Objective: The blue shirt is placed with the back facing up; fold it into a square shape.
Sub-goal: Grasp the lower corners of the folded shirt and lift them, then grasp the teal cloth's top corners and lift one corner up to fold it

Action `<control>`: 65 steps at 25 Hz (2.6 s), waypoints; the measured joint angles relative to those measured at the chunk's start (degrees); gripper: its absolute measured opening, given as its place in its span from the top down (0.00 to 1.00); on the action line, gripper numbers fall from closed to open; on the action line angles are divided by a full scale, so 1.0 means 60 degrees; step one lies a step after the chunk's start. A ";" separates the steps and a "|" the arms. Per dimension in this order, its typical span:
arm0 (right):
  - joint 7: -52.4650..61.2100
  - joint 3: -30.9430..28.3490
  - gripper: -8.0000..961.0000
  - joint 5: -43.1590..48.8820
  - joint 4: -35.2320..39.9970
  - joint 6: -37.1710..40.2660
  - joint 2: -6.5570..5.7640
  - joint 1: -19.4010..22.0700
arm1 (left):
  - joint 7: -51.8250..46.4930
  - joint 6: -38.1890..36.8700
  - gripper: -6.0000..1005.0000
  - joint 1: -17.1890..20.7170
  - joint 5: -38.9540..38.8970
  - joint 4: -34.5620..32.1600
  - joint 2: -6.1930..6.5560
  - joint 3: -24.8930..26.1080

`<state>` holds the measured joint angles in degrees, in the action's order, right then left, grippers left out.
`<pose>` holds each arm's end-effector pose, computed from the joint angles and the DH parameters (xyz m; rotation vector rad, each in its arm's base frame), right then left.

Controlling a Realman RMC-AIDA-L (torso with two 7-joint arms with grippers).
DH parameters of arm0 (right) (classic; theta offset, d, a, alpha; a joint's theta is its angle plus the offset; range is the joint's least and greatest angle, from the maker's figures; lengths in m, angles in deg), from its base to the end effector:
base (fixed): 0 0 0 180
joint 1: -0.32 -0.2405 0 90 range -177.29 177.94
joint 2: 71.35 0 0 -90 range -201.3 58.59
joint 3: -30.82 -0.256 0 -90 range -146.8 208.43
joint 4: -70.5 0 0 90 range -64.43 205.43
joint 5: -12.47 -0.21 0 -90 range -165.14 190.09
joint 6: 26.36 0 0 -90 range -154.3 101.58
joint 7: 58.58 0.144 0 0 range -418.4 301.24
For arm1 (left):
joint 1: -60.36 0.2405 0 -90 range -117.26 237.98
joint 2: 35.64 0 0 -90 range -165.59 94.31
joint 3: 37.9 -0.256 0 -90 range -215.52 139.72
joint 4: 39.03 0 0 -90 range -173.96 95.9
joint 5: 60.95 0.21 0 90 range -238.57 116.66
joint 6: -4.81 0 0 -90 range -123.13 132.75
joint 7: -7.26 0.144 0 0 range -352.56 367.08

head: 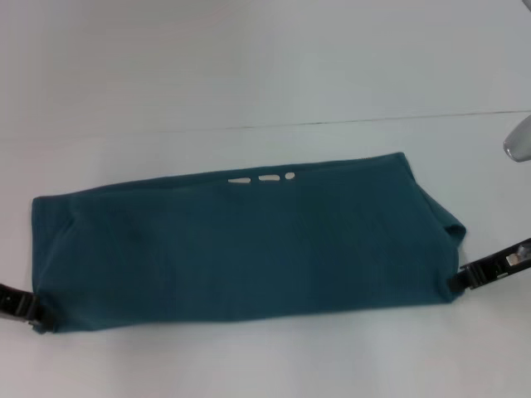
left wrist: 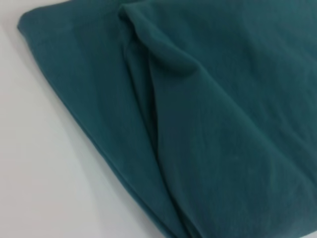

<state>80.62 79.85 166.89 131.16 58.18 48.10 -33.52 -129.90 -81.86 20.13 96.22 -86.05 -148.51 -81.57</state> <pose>0.2842 0.3591 0.0398 -2.2933 1.4299 -0.2460 -0.2994 0.3690 0.0563 -2.3102 -1.5359 0.3288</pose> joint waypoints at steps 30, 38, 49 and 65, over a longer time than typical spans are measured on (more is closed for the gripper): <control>-0.0235 0.0780 0.82 0.1395 0.1792 0.3624 -0.0124 -0.0004 | 0.0567 -0.2949 0.94 0.0147 0.0371 -0.0047 0.0341 -0.0040; -0.0569 -0.0381 0.68 0.0946 0.2419 0.3648 -0.0340 -0.0119 | 0.0806 -0.2876 0.94 0.0287 0.0371 -0.0256 0.0343 0.0007; -0.0821 0.0017 0.33 -0.0488 0.2483 0.2775 0.0107 -0.0069 | 0.1236 -0.3096 0.94 0.0420 0.0202 -0.0528 0.0231 0.0461; -0.6310 0.0895 0.39 -0.7756 -0.0728 0.0568 0.0116 0.1964 | 0.1746 -0.3342 0.94 0.0404 -0.1568 -0.0223 0.0515 0.2073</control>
<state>42.76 85.22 120.35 126.79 61.58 48.79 -21.74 -119.42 -101.91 22.55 86.81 -87.39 -145.42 -69.13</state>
